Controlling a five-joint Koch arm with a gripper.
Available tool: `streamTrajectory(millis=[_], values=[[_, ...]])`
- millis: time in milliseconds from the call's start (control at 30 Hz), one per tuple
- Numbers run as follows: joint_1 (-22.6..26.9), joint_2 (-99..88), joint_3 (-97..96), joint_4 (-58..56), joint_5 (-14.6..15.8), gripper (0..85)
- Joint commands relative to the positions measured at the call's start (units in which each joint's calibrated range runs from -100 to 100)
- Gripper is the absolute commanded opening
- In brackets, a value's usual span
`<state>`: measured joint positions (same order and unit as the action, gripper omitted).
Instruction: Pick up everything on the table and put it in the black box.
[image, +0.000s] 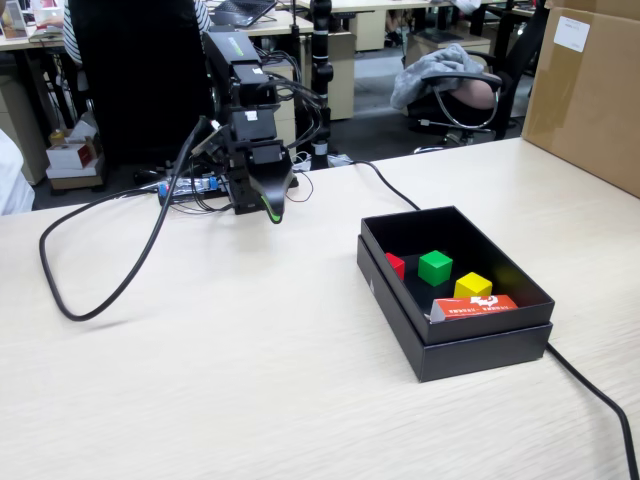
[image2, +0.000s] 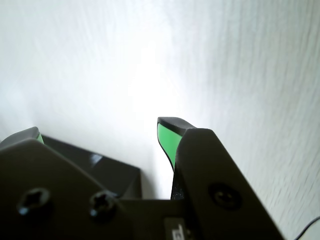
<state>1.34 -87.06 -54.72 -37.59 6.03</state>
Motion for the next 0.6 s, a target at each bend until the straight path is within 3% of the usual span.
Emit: streamTrajectory(millis=[0,567], values=[[-0.88,-6.06,-3.66,8.09,-0.24,47.1],[-2.20,-12.49,-32.22,26.40,-2.93,51.5]])
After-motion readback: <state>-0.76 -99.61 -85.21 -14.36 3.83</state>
